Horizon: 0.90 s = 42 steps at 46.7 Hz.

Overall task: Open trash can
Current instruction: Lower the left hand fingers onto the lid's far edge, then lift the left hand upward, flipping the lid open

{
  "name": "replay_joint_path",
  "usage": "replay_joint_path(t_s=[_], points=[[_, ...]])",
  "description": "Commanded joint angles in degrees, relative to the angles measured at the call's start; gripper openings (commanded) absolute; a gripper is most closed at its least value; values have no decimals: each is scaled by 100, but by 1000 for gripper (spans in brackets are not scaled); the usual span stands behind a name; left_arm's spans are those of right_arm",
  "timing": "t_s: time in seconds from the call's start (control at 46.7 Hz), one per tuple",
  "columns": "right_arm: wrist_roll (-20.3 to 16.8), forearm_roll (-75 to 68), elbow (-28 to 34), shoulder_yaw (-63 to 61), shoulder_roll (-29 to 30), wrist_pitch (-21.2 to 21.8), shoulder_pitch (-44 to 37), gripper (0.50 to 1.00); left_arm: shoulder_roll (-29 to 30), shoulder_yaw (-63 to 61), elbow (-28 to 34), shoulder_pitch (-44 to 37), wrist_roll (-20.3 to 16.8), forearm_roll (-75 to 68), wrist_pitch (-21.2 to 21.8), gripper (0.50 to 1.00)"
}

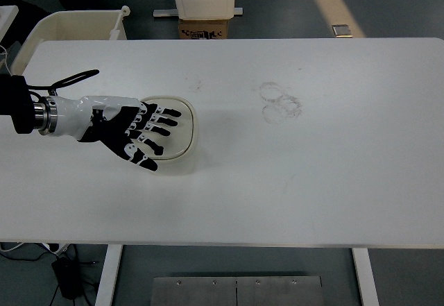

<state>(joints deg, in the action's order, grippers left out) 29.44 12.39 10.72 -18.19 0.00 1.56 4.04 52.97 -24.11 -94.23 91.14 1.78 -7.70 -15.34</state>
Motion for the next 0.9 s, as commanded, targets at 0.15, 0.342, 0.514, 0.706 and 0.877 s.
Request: replay_joint_path(t_s=[0.15,0.342,0.514,0.706,0.877], points=[[0,0,0,0,0,2,0,991,30,29,2,44,-11,6,-4,1000],[0,0,0,0,0,2,0,991,65,47,2,80,-29,6,-13,1000],[0,0,0,0,0,2,0,991,74,64,2,88,-38,14,-22,1000],[0,0,0,0,0,2,0,991,74,161,37,255,-47,23,-30,1000],[0,0,0,0,0,-7,0,991,74,512,300,370,-47,76,-48,1000]])
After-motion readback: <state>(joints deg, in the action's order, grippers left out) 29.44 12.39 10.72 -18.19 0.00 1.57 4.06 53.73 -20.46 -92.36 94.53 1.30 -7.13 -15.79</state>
